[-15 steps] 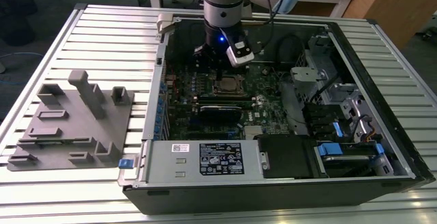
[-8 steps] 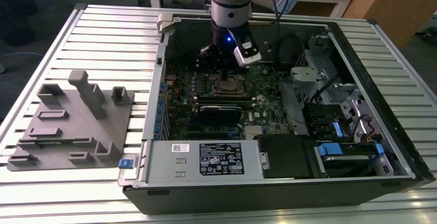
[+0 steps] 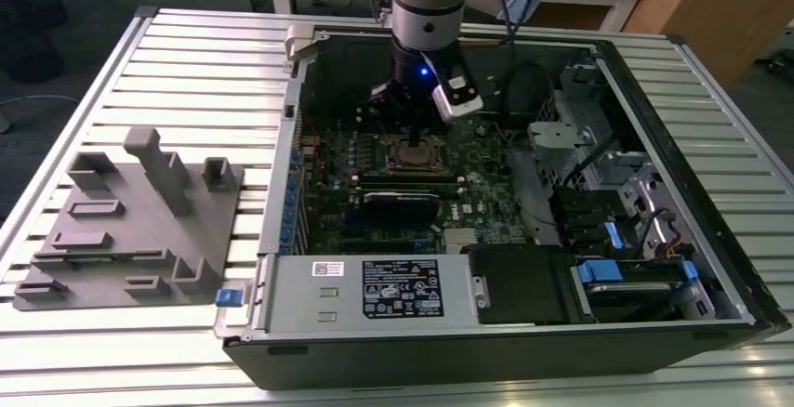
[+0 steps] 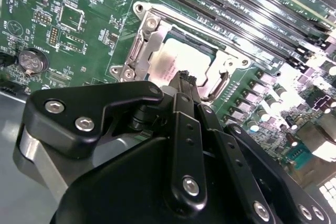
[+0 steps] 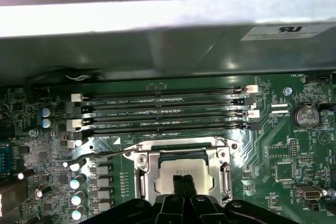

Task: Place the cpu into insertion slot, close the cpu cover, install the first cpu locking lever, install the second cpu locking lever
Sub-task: 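Close the cpu cover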

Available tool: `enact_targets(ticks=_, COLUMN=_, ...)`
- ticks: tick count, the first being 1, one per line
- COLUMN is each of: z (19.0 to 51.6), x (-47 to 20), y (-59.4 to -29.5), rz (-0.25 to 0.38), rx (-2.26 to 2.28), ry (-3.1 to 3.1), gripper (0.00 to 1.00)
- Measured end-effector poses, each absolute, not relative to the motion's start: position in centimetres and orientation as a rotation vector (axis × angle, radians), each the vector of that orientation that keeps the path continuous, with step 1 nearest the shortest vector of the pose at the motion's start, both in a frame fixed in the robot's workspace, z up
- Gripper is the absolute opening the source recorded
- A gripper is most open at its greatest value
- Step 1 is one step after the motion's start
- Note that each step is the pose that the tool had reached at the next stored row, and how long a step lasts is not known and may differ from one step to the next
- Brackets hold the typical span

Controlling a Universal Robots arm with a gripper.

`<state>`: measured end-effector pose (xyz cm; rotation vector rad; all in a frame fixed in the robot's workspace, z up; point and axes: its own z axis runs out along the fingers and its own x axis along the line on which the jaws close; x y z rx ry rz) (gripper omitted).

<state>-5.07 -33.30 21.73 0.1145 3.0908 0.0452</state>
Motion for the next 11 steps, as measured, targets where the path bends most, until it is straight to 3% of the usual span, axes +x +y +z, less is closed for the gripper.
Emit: enact_targets(ticks=11, z=21.73, x=-5.05, y=-34.09, rz=0.045, rx=0.115, ry=3.091, gripper=0.11)
